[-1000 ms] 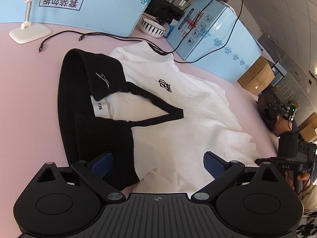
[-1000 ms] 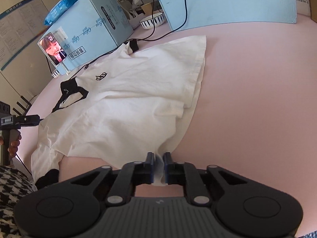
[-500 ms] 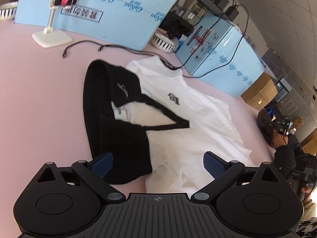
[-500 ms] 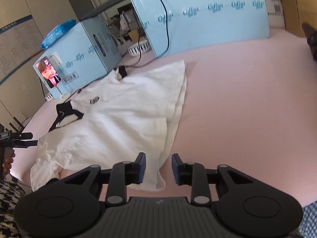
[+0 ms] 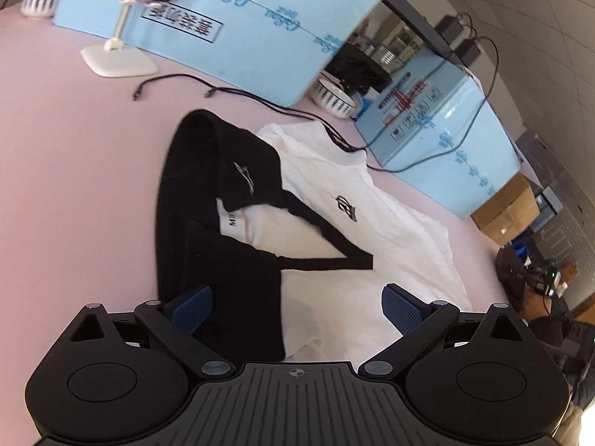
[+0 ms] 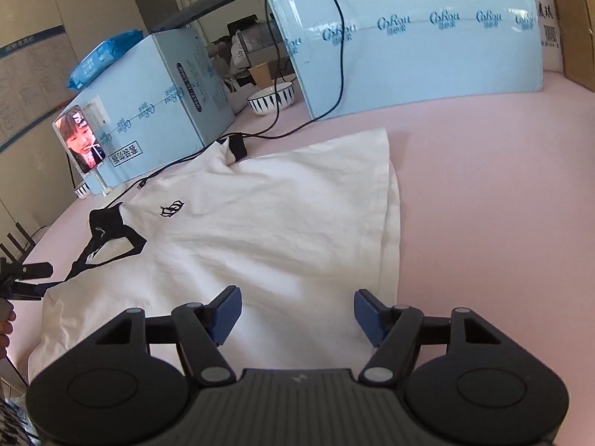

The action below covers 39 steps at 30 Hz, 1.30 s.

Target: Fold clothes

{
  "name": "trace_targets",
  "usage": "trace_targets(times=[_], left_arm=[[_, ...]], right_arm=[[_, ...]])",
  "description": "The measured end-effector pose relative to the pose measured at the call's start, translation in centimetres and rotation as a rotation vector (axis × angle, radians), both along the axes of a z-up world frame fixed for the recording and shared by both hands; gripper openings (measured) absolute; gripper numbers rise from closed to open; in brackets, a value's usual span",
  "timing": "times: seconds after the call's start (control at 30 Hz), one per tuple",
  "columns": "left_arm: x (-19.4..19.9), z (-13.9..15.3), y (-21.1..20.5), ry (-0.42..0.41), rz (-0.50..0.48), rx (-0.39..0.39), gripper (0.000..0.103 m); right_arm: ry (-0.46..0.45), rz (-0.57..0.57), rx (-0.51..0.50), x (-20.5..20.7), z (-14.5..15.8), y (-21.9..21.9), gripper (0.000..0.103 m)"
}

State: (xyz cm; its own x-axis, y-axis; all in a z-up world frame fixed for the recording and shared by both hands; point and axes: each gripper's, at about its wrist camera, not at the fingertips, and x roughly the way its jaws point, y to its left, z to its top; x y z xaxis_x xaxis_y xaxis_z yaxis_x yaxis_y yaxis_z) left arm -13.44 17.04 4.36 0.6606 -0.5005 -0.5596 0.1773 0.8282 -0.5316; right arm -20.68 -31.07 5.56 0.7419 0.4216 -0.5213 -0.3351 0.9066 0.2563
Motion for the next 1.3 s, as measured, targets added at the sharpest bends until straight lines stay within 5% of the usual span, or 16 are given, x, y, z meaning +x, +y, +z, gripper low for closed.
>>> trace_targets(times=[0.13,0.27,0.43,0.67,0.87,1.07,1.13,1.3], left_arm=[[-3.5,1.5,-0.6,0.019,-0.111,0.175,0.099],[-8.0,0.1,-1.7,0.106,-0.244,0.248,0.099],[-10.4,-0.8,-2.3,0.157,-0.278,0.196,0.099],[-9.6,-0.9,-5.2,0.177,-0.309,0.26,0.1],[-9.8,-1.0,-7.9,0.125,-0.341,0.353,0.098],[-9.6,-1.4,-8.3,0.073,-0.321,0.32,0.08],[-9.6,-1.3,-8.0,0.068,-0.269,0.329,0.049],[-9.3,-1.4,-6.0,0.108,-0.187,0.235,0.016]], right_arm=[[-0.23,0.472,-0.151,-5.2,2.6,6.4,0.084],[-0.239,0.679,-0.234,-6.4,1.3,10.6,0.083],[-0.118,0.739,-0.177,-5.1,-0.6,12.3,0.082],[-0.015,0.643,-0.218,-4.6,-2.7,13.4,0.064],[-0.016,0.676,-0.219,-5.2,-2.5,13.6,0.049],[0.015,0.673,-0.196,-4.3,-2.9,14.1,0.048],[-0.003,0.666,-0.206,-4.5,-2.9,14.3,0.038],[-0.002,0.676,-0.153,-4.5,-3.1,13.9,0.021]])
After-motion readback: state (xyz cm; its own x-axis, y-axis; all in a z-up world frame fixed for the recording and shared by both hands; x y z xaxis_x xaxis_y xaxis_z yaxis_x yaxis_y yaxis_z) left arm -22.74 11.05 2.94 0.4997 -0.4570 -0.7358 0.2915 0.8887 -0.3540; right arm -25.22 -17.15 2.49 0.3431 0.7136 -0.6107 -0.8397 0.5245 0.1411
